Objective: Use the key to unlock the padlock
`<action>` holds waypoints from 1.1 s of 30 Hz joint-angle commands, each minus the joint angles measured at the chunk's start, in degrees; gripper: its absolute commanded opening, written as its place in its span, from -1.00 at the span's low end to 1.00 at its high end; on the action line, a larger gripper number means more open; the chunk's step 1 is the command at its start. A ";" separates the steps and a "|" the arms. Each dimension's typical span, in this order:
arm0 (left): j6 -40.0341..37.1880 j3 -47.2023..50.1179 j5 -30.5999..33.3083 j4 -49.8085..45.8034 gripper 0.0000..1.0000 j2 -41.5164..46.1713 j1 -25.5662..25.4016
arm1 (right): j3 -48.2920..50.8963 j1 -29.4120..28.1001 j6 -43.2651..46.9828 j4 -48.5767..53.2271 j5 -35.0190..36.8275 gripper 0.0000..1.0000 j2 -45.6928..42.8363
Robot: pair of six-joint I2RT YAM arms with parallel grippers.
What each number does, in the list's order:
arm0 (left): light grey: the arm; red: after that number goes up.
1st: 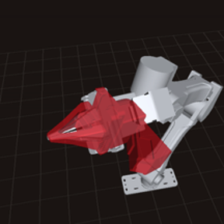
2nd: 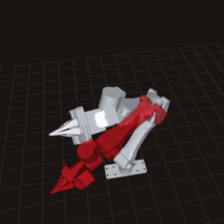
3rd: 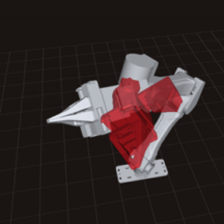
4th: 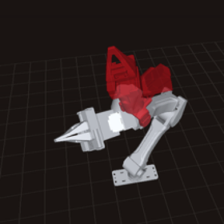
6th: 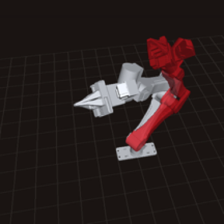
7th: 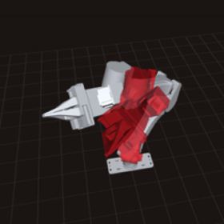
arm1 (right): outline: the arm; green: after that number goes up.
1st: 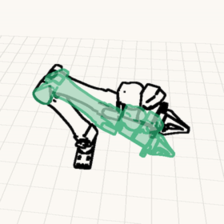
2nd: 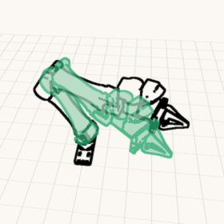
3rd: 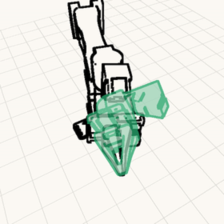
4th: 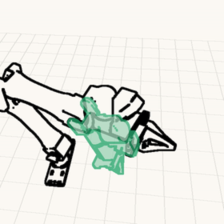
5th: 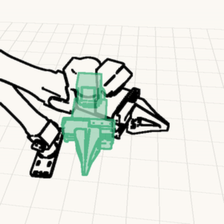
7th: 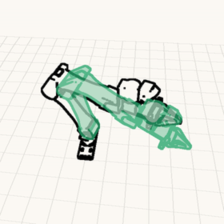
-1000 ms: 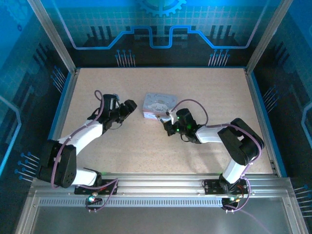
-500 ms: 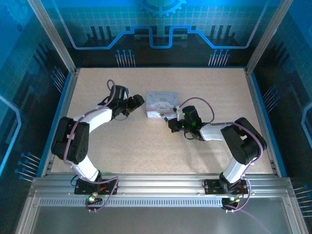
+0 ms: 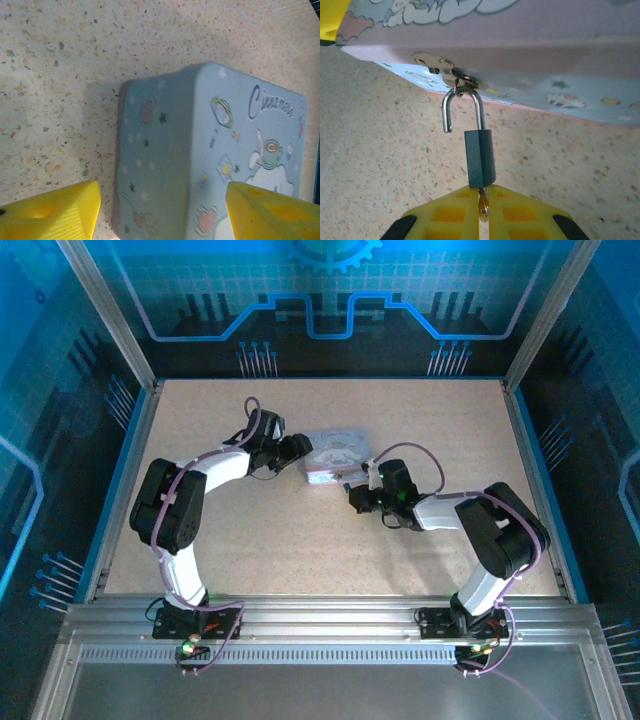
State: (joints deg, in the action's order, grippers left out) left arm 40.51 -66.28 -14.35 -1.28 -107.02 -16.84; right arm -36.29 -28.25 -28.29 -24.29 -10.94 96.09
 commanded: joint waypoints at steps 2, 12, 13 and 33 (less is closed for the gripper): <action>-0.77 0.87 1.38 0.35 0.32 -0.73 -0.30 | 1.97 1.29 0.02 3.39 2.15 -0.60 -2.63; -0.26 4.03 0.62 2.26 0.31 -0.41 -0.48 | 2.63 5.04 2.17 7.11 -0.48 -0.18 -9.56; -0.26 4.25 0.64 2.30 0.31 -0.32 -0.47 | 2.52 5.74 2.05 7.15 -1.32 -0.13 -10.16; 1.91 12.59 1.39 4.95 0.30 3.62 -2.15 | -8.53 12.85 -4.22 3.13 -13.21 0.64 -1.25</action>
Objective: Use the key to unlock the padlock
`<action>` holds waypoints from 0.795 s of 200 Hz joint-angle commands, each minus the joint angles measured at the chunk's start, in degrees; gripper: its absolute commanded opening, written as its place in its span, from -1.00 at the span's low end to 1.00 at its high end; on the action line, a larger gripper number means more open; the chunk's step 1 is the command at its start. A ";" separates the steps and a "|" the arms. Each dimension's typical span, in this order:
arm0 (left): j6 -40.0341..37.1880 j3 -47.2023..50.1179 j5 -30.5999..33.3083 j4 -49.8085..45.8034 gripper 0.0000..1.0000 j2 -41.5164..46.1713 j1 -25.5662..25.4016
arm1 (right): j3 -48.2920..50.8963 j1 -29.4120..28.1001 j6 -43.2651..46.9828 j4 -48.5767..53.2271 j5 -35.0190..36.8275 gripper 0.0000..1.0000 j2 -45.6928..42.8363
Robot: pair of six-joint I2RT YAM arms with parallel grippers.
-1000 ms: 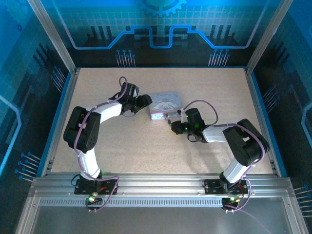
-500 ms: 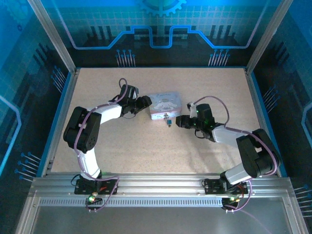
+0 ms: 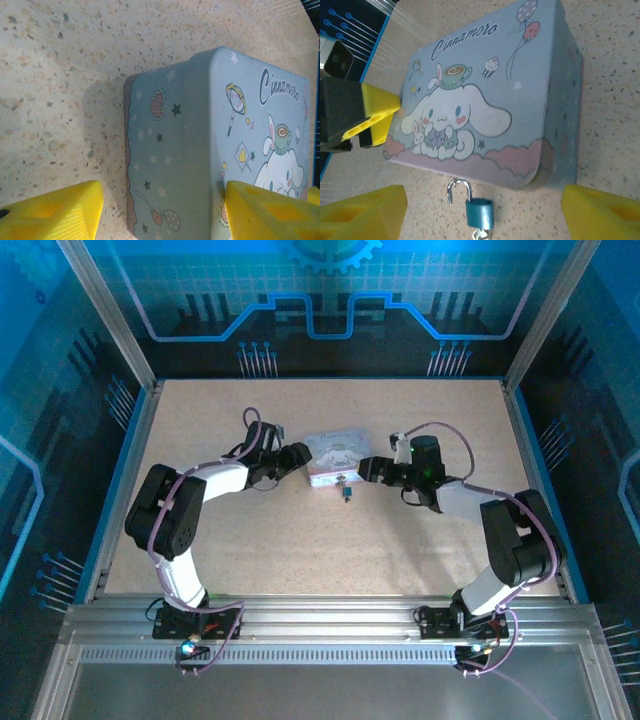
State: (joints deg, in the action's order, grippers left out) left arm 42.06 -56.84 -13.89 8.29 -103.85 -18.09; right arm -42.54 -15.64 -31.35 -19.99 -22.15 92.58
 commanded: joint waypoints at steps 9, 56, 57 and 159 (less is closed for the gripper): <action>0.56 4.28 1.14 -4.44 0.30 1.22 -0.99 | -3.70 0.00 -1.08 -1.10 -2.10 0.66 3.84; 1.26 6.79 1.65 -4.26 0.30 4.06 -1.67 | -9.65 -0.61 -0.73 -1.19 -4.22 0.66 9.19; 1.30 6.86 1.66 -4.25 0.30 4.08 -1.68 | -9.79 -0.66 -0.73 -1.19 -4.26 0.66 9.33; 1.20 11.89 3.80 -7.46 0.32 13.40 -1.78 | -13.23 -1.56 -2.33 -3.56 -5.07 0.82 12.18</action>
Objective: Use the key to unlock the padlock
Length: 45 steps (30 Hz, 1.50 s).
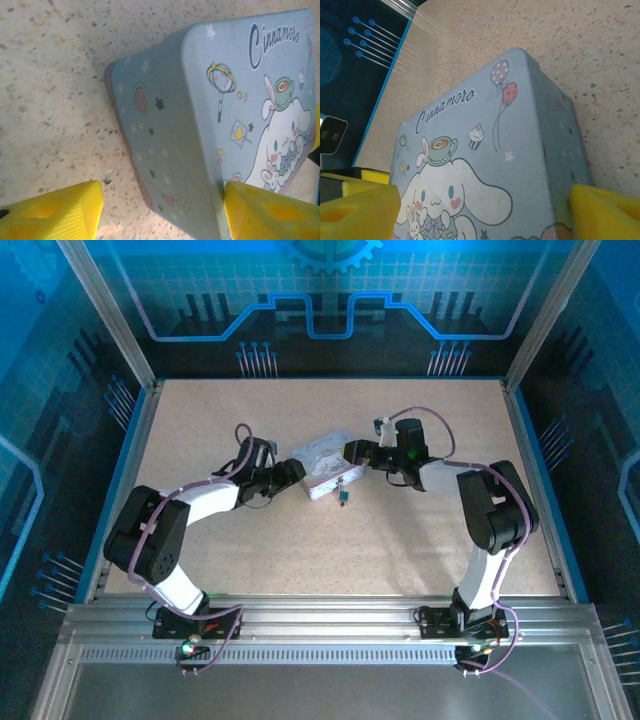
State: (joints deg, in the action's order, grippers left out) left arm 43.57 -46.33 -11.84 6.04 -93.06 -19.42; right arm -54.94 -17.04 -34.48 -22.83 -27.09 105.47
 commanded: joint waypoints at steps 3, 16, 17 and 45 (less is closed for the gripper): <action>-1.00 0.99 2.51 -6.40 0.32 4.04 -0.46 | 0.27 0.57 1.64 0.06 0.50 0.84 -2.67; -10.21 -8.40 8.66 -17.22 0.28 8.98 -6.57 | 15.88 4.23 3.28 4.30 -1.91 0.69 -19.43; -10.55 -9.51 8.78 -17.72 0.28 8.55 -7.42 | 16.54 4.20 2.98 5.05 -2.85 0.63 -20.11; -5.86 -15.08 0.42 -12.13 -0.03 -3.83 -9.75 | 11.66 -4.21 -4.30 -6.13 -7.88 0.46 -1.73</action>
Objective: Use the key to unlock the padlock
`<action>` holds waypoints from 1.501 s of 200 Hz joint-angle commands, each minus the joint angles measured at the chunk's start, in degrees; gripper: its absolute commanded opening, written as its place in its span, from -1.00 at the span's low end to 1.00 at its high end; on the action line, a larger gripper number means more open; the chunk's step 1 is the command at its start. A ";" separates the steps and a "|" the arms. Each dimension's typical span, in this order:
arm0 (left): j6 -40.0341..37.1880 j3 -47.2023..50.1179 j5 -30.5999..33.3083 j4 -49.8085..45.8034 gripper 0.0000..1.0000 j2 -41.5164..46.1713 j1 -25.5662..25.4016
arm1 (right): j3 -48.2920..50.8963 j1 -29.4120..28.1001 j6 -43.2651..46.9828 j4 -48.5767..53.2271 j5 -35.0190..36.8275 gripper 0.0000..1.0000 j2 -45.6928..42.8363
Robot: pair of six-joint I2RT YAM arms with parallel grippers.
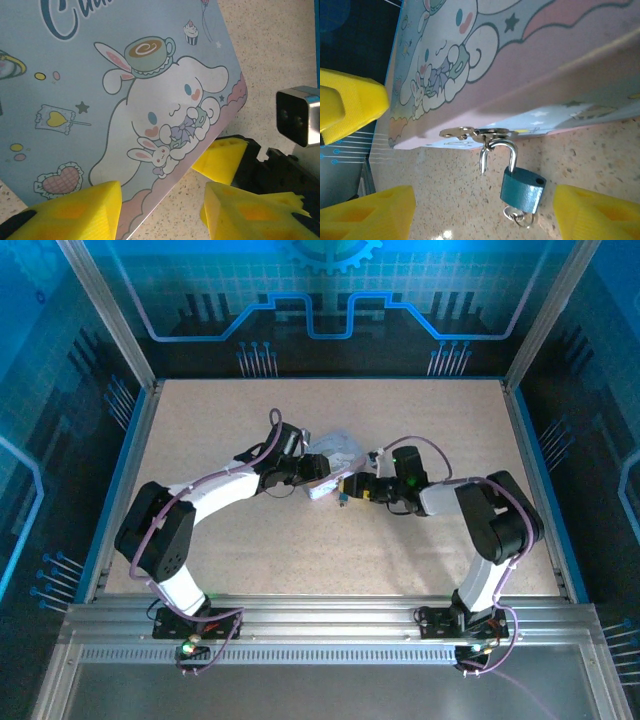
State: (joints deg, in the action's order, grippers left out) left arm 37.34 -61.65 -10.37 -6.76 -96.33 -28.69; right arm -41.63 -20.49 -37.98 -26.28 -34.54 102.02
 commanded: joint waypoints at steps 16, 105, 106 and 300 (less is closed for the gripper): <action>0.67 1.24 -0.84 0.83 -0.04 -0.52 -0.49 | -2.69 -0.93 -0.78 -2.98 -0.77 0.45 3.29; 1.24 2.50 -0.70 1.42 -0.04 -0.50 -0.43 | -6.16 -0.93 -2.04 -6.03 -5.22 0.36 8.73; 1.24 2.50 -0.66 1.37 -0.04 -0.51 -0.46 | -6.17 -0.90 -2.12 -6.09 -5.24 0.36 8.73; 0.98 2.41 -0.44 0.79 -0.03 -0.23 -0.45 | -2.87 0.52 -6.07 -14.94 -10.14 0.01 9.54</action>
State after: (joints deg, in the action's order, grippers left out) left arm 37.56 -59.94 -10.33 -5.26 -96.33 -28.69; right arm -45.76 -20.56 -44.16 -39.62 -42.48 112.53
